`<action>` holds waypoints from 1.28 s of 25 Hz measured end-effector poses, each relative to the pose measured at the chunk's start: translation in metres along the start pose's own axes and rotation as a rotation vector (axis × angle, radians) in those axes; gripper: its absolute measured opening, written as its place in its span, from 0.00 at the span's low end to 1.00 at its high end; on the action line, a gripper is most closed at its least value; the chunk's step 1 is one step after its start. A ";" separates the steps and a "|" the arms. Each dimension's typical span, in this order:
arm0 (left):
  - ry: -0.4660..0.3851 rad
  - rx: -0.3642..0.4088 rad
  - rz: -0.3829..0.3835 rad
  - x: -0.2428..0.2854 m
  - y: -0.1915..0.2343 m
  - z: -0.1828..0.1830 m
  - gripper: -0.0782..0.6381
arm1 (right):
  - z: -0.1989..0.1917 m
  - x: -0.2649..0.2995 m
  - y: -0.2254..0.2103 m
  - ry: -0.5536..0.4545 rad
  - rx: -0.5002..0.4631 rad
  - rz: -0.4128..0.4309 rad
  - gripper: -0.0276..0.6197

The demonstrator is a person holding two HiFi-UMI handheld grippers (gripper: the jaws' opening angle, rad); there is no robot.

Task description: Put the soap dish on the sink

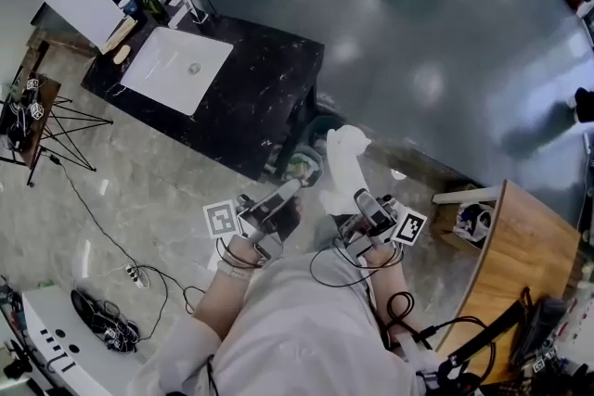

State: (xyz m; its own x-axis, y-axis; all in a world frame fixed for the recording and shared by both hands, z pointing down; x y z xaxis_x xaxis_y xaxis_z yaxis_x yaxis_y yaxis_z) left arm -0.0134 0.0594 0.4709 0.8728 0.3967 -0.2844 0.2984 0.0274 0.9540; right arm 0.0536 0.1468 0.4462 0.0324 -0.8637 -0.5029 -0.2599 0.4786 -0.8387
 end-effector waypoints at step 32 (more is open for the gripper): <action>-0.378 0.049 0.120 0.054 0.016 0.133 0.12 | 0.141 0.111 -0.109 0.276 0.143 0.014 0.77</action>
State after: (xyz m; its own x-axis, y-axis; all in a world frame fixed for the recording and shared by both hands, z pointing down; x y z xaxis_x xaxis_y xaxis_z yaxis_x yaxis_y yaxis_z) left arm 0.0898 -0.0411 0.4587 0.9804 0.0290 -0.1951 0.1963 -0.0463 0.9795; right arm 0.2215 0.0209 0.4523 -0.2385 -0.8577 -0.4555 -0.1196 0.4914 -0.8627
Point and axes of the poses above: the fingertips, and each gripper's own axes: x forward along the fingers, y to its left, z out of its top, the point moved 2 cm from there along -x, backward along the fingers, and after that the axes turned 3 degrees about y, right-handed, at the moved point
